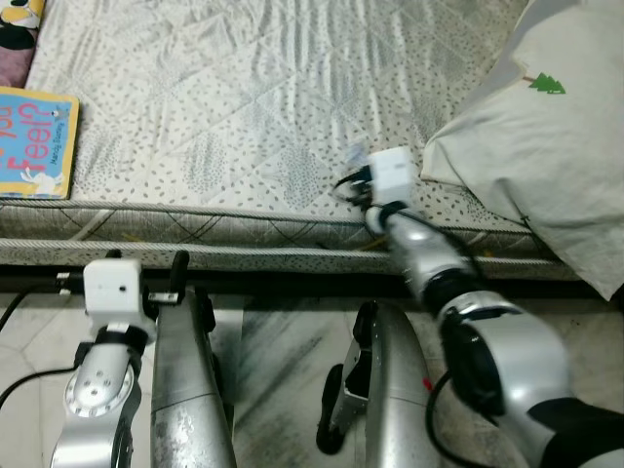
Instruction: Clean up the room
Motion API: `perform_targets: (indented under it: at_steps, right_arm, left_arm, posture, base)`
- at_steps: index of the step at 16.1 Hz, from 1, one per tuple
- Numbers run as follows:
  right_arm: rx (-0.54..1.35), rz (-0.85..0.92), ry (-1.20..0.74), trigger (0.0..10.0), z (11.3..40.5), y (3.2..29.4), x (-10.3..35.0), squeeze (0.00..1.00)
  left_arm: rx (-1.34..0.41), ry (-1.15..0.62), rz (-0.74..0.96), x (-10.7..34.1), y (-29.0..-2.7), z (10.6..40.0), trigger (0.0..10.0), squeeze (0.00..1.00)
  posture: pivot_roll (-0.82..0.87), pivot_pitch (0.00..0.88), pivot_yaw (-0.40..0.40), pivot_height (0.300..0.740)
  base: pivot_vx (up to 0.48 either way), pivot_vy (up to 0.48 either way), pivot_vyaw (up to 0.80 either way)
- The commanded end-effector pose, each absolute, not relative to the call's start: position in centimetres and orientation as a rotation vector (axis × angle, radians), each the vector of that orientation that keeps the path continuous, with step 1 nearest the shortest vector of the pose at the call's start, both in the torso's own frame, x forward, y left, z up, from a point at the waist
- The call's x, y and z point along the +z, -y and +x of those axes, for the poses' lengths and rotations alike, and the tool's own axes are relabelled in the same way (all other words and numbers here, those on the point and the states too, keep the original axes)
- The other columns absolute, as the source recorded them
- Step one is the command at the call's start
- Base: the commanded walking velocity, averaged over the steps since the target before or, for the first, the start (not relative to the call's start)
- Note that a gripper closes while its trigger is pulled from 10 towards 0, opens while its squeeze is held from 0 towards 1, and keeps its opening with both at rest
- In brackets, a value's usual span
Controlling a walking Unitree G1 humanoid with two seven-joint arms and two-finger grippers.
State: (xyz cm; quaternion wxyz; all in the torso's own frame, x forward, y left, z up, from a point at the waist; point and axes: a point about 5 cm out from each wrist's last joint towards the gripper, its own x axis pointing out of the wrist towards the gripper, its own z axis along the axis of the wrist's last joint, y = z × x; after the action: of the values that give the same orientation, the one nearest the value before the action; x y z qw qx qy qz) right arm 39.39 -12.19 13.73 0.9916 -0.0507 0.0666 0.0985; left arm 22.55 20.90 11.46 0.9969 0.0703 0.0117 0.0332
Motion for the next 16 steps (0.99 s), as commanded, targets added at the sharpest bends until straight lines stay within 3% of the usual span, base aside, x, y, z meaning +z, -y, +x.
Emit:
perform_targets:
  at_steps: [1, 4, 6, 9, 10, 13, 16]
  right_arm:
    - [0.18, -0.084, -0.162, 0.0, 39.4, 13.0, 13.4, 0.0]
    - [0.189, -0.064, -0.109, 0.0, 39.7, 14.7, 14.5, 0.0]
    - [0.303, -0.093, -0.06, 0.0, 39.4, 15.6, 15.0, 0.0]
    - [0.374, -0.042, -0.068, 0.0, 38.1, 17.9, 13.6, 0.0]
    - [0.345, -0.046, -0.044, 0.0, 37.0, 20.0, 12.8, 0.0]
    - [0.206, 0.013, -0.041, 0.0, 34.6, 22.5, 10.5, 0.0]
    - [0.113, 0.029, 0.0, 0.0, 31.5, 21.9, 8.5, 0.0]
  left_arm:
    - [0.054, -0.039, 0.156, 10.9, -21.0, 22.6, 10.0, 0.0]
    - [0.032, -0.005, 0.156, 11.2, -21.0, 24.6, 10.0, 0.0]
    - [0.003, 0.012, 0.146, 11.2, -20.3, 25.9, 10.0, 0.0]
    - [-0.025, -0.051, 0.026, 9.9, -19.5, 26.3, 10.0, 0.0]
    - [-0.026, -0.099, -0.003, 9.1, -19.1, 26.3, 10.0, 0.0]
    - [-0.027, -0.116, 0.004, 8.5, -19.4, 25.6, 10.0, 0.0]
    - [-0.029, -0.16, -0.016, 7.1, -19.7, 24.5, 10.0, 0.0]
  posture:
    - [0.16, 0.218, -0.146, 0.531]
    - [0.14, 0.162, -0.12, 0.531]
    - [0.12, 0.106, -0.109, 0.531]
    - [0.08, 0.046, -0.102, 0.531]
    - [0.08, 0.025, -0.095, 0.531]
    - [0.05, 0.01, -0.063, 0.531]
    - [0.01, 0.0, -0.032, 0.531]
  base:
    - [0.0, 0.0, 0.0]
    - [0.0, 0.0, 0.0]
    - [0.0, 0.0, 0.0]
    - [0.0, 0.0, 0.0]
    - [0.0, 0.0, 0.0]
    - [0.0, 0.0, 0.0]
    - [0.0, 0.0, 0.0]
